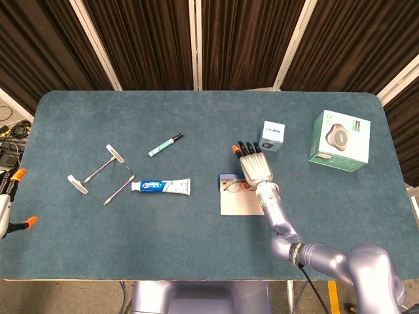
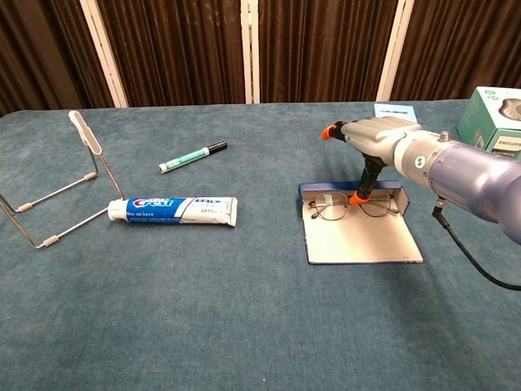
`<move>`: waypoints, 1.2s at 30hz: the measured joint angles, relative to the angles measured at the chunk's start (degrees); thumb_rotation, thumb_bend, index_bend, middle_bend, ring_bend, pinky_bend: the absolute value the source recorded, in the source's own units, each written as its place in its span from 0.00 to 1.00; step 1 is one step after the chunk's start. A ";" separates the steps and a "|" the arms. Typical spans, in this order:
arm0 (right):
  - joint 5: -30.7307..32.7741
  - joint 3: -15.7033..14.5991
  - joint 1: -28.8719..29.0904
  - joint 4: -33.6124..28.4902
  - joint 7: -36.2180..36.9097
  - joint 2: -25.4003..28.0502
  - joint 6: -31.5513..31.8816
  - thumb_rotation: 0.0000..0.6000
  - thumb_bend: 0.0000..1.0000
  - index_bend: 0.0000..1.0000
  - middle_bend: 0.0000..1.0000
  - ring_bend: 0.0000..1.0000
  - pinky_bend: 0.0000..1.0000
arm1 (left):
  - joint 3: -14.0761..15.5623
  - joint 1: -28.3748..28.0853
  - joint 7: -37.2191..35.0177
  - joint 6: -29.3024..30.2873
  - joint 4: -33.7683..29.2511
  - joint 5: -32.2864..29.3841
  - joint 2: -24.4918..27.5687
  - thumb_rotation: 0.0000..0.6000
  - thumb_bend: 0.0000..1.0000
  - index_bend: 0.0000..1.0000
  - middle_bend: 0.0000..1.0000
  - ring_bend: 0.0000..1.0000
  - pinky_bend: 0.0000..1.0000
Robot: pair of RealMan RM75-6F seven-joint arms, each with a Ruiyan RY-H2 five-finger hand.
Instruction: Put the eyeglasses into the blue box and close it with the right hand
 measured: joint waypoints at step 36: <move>-22.59 -13.19 -11.68 -21.71 3.27 11.78 8.33 1.00 0.18 0.33 0.00 0.00 0.00 | 1.35 1.35 -0.90 3.27 -1.25 4.51 0.69 1.00 0.00 0.00 0.00 0.00 0.00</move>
